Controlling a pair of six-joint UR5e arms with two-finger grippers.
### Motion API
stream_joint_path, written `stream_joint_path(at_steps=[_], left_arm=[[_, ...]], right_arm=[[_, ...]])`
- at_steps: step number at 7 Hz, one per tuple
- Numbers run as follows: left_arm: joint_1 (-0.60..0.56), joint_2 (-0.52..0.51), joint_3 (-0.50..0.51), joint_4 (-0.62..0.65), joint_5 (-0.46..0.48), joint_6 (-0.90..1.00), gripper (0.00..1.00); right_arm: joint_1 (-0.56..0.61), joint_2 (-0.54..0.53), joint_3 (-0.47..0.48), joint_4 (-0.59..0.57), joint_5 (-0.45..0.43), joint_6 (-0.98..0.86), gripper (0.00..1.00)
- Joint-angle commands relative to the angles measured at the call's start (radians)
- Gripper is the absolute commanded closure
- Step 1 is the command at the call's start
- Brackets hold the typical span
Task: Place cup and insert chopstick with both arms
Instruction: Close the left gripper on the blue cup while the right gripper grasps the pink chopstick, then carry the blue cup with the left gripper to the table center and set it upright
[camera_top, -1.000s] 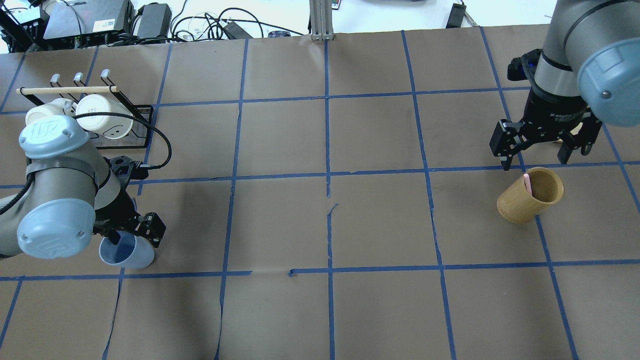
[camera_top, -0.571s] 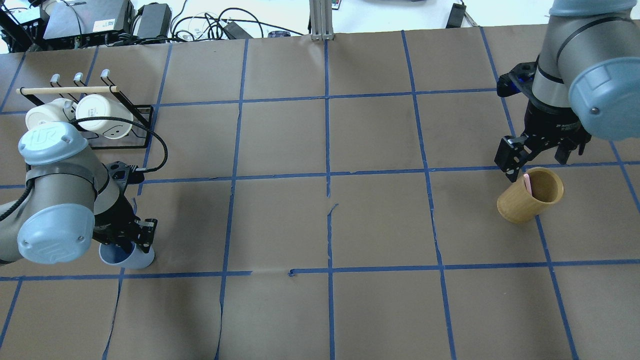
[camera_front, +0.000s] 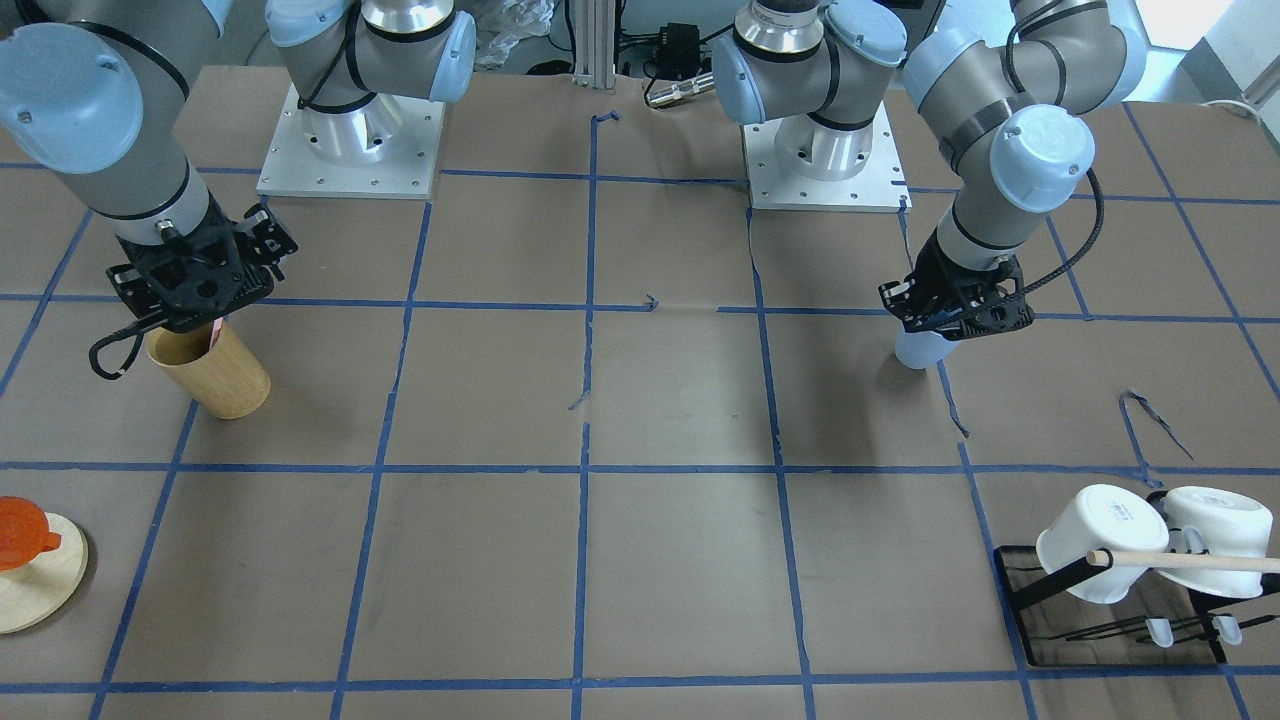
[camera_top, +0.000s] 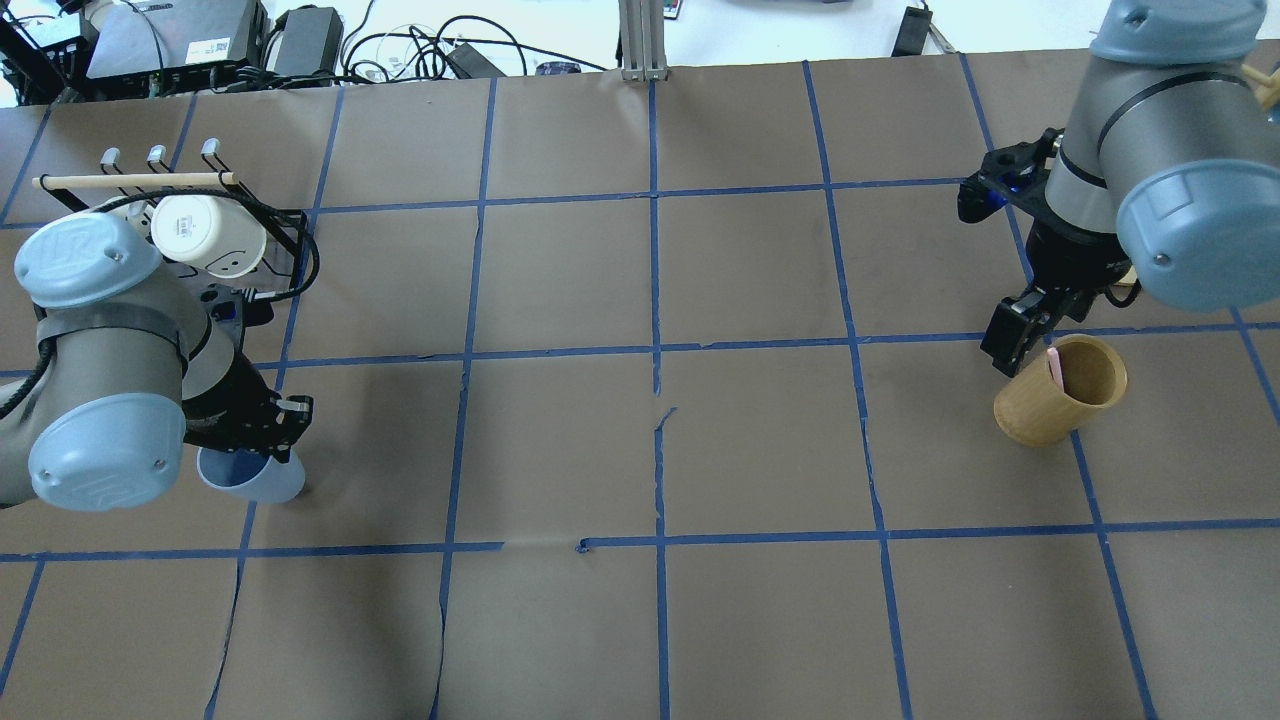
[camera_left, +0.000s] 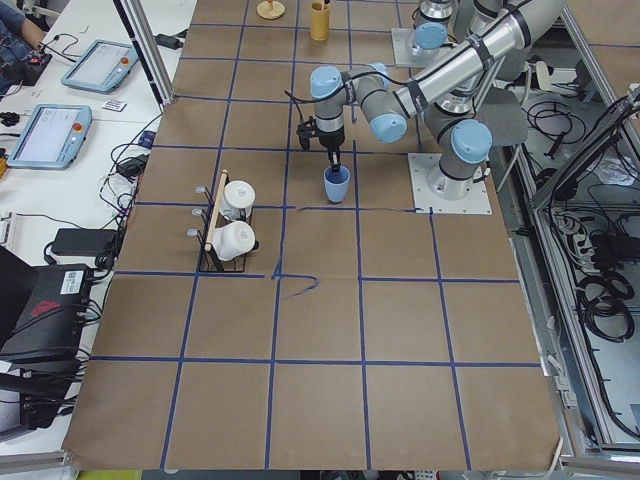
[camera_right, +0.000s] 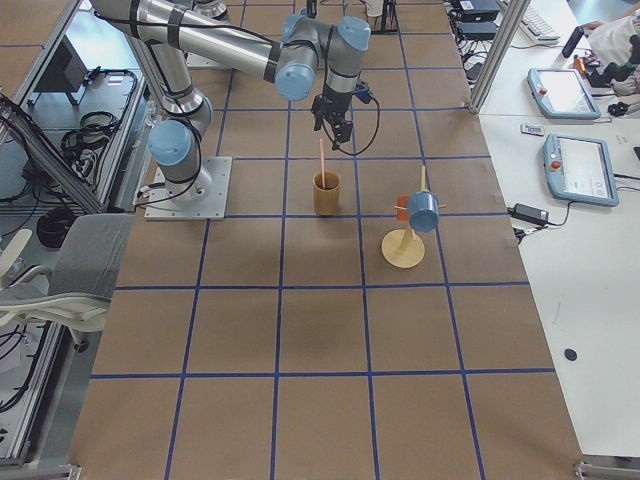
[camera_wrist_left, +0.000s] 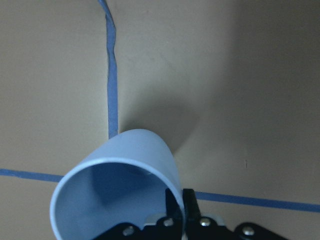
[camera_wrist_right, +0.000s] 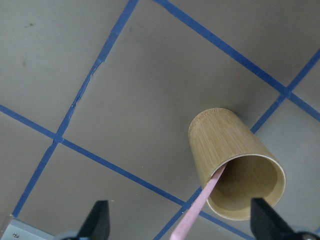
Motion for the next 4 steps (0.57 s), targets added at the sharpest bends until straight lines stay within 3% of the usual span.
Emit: stream_joint_path(at_steps=[1, 2, 3, 4], left_arm=[[-0.197, -0.069, 0.201, -0.087, -0.070, -0.275, 1.00], [-0.276, -0.125, 0.268, -0.089, -0.102, -0.381, 1.00], [-0.345, -0.175, 0.326, -0.070, -0.192, -0.498, 1.00], [-0.446, -0.217, 0.392, -0.081, -0.192, -0.528, 1.00]], right_arm=[[-0.001, 0.001, 0.005, -0.042, -0.018, -0.209, 0.00], [-0.001, 0.001, 0.008, -0.052, -0.043, -0.249, 0.02], [-0.001, 0.003, 0.021, -0.077, -0.049, -0.388, 0.10], [-0.003, 0.001, 0.034, -0.091, -0.046, -0.431, 0.13]])
